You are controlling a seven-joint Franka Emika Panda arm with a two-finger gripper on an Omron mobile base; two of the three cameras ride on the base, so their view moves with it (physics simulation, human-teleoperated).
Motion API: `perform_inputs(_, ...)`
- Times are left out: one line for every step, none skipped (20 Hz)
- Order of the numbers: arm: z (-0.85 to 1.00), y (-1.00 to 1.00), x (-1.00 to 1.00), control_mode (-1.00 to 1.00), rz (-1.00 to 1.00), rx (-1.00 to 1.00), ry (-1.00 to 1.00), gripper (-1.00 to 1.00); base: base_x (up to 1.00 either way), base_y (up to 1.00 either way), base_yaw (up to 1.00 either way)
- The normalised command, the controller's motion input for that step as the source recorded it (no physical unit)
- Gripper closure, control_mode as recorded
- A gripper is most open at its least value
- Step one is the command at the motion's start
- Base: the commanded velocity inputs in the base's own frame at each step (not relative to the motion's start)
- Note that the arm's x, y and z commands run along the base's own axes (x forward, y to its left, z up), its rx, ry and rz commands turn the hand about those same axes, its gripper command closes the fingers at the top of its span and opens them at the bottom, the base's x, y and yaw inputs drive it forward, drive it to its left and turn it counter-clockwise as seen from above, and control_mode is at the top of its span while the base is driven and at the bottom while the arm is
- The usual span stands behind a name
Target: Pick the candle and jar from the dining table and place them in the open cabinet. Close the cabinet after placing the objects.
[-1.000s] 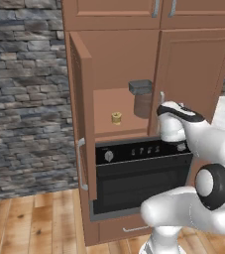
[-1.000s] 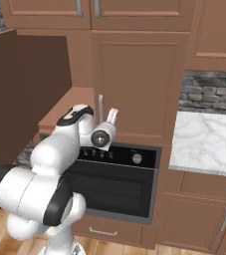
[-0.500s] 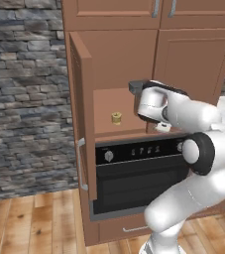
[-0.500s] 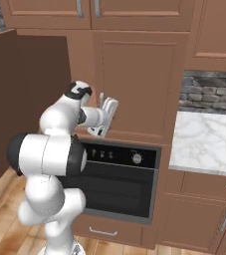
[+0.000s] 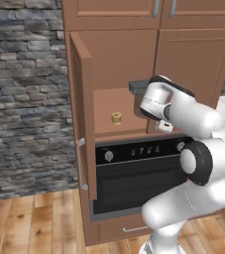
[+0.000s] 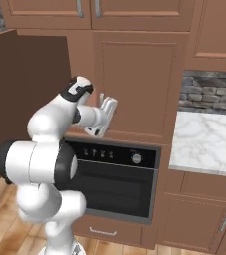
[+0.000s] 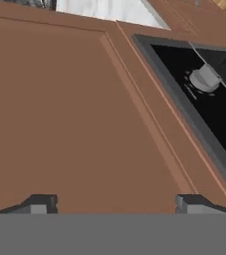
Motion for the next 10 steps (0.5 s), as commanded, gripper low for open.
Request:
perform_inputs(0.00, -0.19, -1.00, -1.00, 0.04, 0.00, -0.24, -1.00, 0.00, 0.00, 0.00)
perform_inputs(0.04, -0.11, -1.00, -1.00, 0.07, 0.00, -0.27, -1.00, 0.00, 0.00, 0.00)
perform_inputs(0.06, -0.07, -1.00, -1.00, 0.09, 0.00, -0.27, -1.00, 0.00, 0.00, 0.00)
perform_inputs(0.00, 0.00, -1.00, -1.00, 0.10, 0.00, -0.22, -1.00, 0.00, 0.00, 0.00)
perform_inputs(0.15, 0.00, -1.00, -1.00, 0.09, 0.00, -0.20, -1.00, 0.00, 0.00, 0.00)
perform_inputs(0.11, 0.00, -1.00, -1.00, 0.09, 0.00, -0.16, -1.00, 0.00, 0.00, 0.00)
perform_inputs(0.11, 0.00, -1.00, -1.00, 0.09, -0.01, -0.10, -1.00, 0.00, 0.00, 0.00)
perform_inputs(0.18, 0.00, -1.00, -1.00, 0.09, -0.03, -0.04, -1.00, 0.00, 0.00, 0.00)
perform_inputs(0.21, 0.00, -1.00, -1.00, 0.09, -0.03, -0.01, -1.00, 0.00, 0.00, 0.00)
perform_inputs(0.23, 0.00, -1.00, -1.00, 0.10, -0.04, 0.00, -1.00, 0.00, 0.00, 0.00)
